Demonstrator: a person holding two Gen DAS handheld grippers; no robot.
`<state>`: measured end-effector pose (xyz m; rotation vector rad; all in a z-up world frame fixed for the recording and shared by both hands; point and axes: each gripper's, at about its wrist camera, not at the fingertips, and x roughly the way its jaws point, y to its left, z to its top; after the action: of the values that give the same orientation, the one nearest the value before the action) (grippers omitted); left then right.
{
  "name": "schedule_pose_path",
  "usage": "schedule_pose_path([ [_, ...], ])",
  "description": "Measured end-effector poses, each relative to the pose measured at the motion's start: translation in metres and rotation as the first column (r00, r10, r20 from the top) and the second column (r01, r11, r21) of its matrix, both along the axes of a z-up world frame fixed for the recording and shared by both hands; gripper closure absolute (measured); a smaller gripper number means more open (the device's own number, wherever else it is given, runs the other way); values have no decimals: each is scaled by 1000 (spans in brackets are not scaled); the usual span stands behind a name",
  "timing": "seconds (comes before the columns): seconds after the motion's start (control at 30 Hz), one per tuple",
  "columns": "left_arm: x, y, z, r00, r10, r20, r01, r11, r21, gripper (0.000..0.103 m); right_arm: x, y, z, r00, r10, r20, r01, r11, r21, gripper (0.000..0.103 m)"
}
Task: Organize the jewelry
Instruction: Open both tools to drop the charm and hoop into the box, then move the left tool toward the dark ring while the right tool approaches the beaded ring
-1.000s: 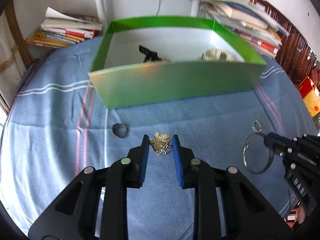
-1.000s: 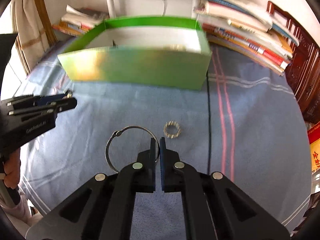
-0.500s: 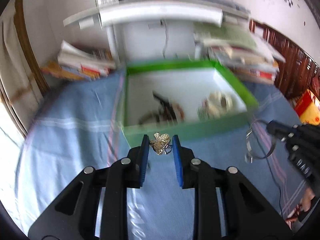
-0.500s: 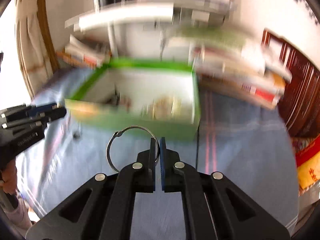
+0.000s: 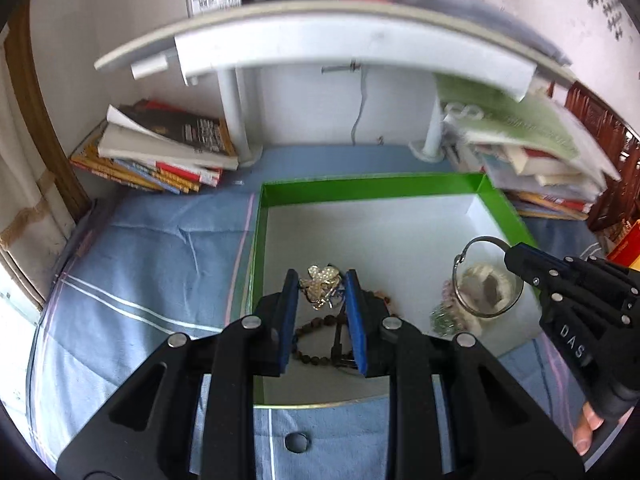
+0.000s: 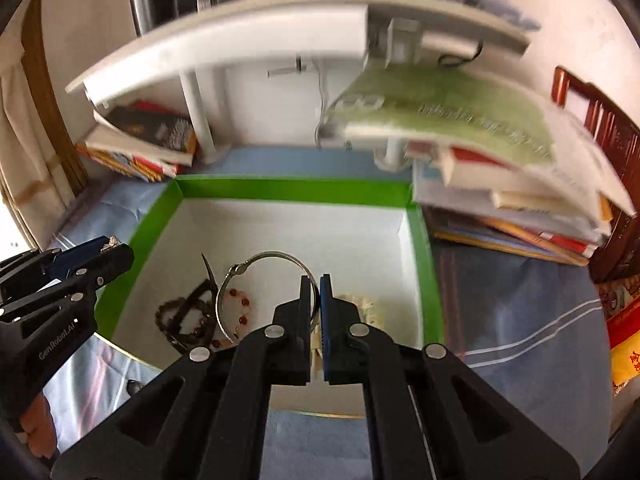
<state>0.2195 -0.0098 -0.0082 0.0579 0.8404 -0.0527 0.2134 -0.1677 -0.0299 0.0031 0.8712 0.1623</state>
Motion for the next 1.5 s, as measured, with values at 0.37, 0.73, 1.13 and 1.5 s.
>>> schedule_pose_path([
  [0.37,6,0,-15,1000,-12,-27,12,1000,5,79,1,4,-3,1000,9,-12,-9,1000,-7,98],
  [0.73,16,-1,-26,999,-2,-47,2,1000,-6,79,9,5,-13,1000,9,-18,-9,1000,17,88],
  [1.13,-51,48,0,993,116,15,-117,993,21,38,-73,-75,19,996,-86,34,83,992,96,44],
  [1.5,-81,43,-78,984,1,-177,0,1000,7,35,-115,-62,-59,984,61,-167,-56,998,38,43],
])
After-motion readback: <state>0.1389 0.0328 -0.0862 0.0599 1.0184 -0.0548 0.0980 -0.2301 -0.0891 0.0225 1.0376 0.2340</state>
